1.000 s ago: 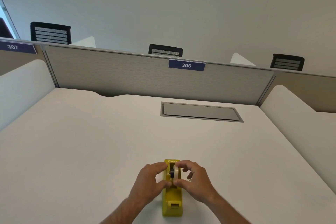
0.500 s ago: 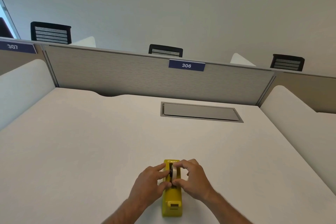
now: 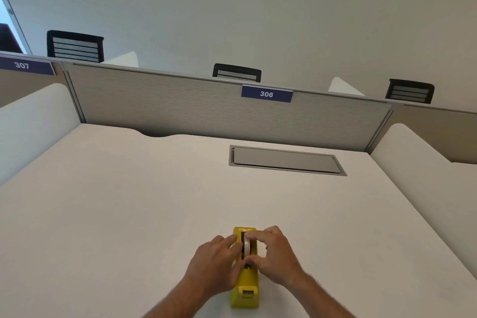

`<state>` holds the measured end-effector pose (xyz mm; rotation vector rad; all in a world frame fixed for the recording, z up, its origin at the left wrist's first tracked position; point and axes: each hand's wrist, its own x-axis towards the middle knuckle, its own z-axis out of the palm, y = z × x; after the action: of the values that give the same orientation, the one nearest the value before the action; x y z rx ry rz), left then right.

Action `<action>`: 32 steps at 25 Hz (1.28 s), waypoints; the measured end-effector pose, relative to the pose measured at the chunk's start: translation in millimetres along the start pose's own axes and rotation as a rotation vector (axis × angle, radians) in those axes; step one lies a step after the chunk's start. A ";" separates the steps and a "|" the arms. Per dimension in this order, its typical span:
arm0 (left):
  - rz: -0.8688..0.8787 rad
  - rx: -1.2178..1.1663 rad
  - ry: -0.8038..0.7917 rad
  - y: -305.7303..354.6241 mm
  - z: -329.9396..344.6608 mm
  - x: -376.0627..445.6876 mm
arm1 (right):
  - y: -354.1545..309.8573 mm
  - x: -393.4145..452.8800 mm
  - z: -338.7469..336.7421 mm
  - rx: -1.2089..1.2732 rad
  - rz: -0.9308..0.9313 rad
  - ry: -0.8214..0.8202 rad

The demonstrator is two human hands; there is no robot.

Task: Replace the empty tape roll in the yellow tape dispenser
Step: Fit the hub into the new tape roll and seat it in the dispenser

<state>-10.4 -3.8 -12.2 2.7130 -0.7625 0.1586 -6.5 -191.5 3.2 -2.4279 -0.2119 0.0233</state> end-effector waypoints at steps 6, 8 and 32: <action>-0.069 -0.126 0.040 -4.6 4.6 -2.6 | -0.4 -3.9 1.7 -0.035 -0.042 0.022; -0.090 -0.151 0.045 -5.7 5.9 -3.1 | 0.6 -6.5 3.5 -0.048 -0.065 0.043; -0.270 -0.539 -0.035 -4.8 6.2 8.9 | -4.1 3.7 -3.6 -0.062 -0.148 0.076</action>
<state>-0.1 -6.3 -17.7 2.2708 -0.3681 -0.1389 -3.3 -190.1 8.7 -2.4633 -0.3612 -0.1437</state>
